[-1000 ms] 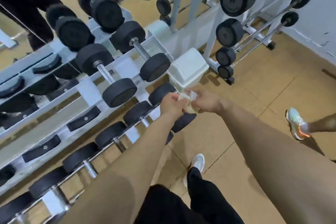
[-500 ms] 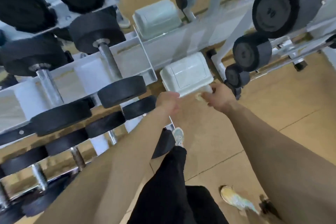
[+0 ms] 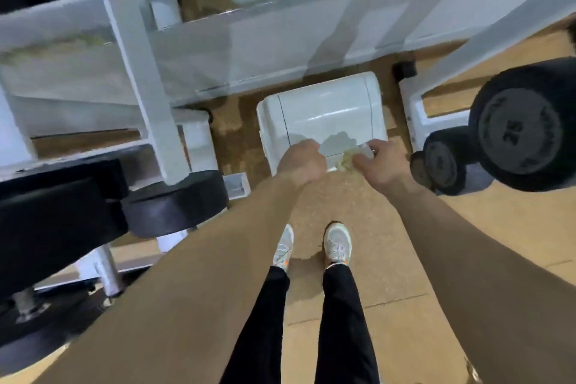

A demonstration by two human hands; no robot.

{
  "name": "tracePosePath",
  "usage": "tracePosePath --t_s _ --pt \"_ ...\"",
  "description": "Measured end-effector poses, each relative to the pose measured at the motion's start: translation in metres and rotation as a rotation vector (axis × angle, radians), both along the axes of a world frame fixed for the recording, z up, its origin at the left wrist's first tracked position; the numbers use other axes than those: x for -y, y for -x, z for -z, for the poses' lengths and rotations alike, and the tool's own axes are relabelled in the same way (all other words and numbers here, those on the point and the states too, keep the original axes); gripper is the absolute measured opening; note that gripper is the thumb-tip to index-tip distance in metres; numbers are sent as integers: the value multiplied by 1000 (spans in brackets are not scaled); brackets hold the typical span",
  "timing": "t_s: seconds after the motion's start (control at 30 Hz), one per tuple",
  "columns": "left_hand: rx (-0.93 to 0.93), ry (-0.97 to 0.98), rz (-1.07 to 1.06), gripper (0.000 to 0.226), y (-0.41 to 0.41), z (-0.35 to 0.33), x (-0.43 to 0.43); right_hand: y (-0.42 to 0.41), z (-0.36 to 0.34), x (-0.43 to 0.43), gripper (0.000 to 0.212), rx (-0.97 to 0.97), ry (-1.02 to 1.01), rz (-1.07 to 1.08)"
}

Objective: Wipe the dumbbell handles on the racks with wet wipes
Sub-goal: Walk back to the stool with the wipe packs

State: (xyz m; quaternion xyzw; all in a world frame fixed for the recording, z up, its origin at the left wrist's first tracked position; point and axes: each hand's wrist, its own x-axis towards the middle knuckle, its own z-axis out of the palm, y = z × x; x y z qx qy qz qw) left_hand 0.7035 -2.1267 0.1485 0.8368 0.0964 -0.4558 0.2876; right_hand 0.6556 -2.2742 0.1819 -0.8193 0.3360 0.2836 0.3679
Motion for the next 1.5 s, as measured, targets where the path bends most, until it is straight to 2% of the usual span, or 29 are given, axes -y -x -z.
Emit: tracePosePath --t_s 0.1,0.2,0.33,0.37,0.47,0.6,0.7,0.77,0.9,1.1,1.27,1.5 --pt "40 -41 51 47 -6 27 9 -7 32 8 13 -44 -59 37" --pt "110 2 30 38 -13 37 12 -16 50 10 13 -69 -105 66" --pt "110 -22 49 40 -18 37 12 -33 61 4 36 -43 -173 136" --pt "110 -35 50 41 -17 38 13 -36 61 2 35 -42 -179 132" --pt "112 -57 53 43 -15 36 15 -37 61 -3 27 -82 -143 42" --pt "99 -80 15 35 -7 25 10 -25 45 -3 39 -164 -136 -61" --pt "60 -89 -24 37 4 -5 1 -16 14 -3 39 -160 -125 -140" --pt "52 -84 -63 40 16 -32 -7 -13 -14 -7 37 -137 -104 -231" --pt "66 -102 -85 29 46 -99 -32 -6 -81 -30 36 -60 -70 -466" --pt "95 -144 -150 33 121 -208 -96 22 -188 -102 31 -44 -46 -981" --pt "107 -177 -308 32 198 -283 -173 65 -255 -197 27 -71 -52 -1387" --pt "152 -287 -672 34 306 -343 -313 122 -315 -373 31 3 -56 -1744"
